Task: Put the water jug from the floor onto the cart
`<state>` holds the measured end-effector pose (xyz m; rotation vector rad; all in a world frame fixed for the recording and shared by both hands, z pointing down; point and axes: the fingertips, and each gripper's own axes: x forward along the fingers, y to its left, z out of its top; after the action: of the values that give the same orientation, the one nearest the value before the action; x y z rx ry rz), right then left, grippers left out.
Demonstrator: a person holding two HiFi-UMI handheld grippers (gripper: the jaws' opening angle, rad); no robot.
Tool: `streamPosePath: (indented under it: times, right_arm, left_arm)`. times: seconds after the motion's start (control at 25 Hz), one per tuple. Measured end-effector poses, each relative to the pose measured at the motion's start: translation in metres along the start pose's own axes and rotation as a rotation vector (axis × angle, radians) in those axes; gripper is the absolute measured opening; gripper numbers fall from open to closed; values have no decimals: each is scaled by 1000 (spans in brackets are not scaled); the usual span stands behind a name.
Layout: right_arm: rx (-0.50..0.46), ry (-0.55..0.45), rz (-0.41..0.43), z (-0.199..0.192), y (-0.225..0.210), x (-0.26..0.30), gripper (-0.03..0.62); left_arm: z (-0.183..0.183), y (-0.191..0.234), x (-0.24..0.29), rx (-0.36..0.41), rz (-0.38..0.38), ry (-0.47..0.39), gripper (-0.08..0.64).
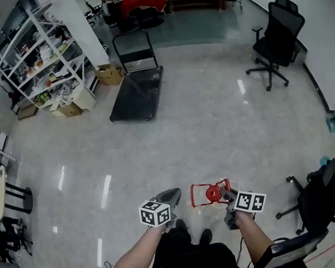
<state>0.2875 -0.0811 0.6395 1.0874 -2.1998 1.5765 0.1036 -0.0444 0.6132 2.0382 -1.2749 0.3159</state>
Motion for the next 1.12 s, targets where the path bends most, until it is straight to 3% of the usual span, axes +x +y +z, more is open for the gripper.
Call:
streamPosePath:
  times: [0.24,0.72,1.12]
  right_arm:
    - [-31,-55,34,64,57,23,69]
    - [-49,-156,80,202,158,124,66]
    - [-83,-91,178,291,218,227,64]
  left_arm:
    - [81,15,-11,54,-46,-128,-9]
    - [263,125,-16,172,-82,-292,-9]
    - [345,204,28,125,-21,-309,-9]
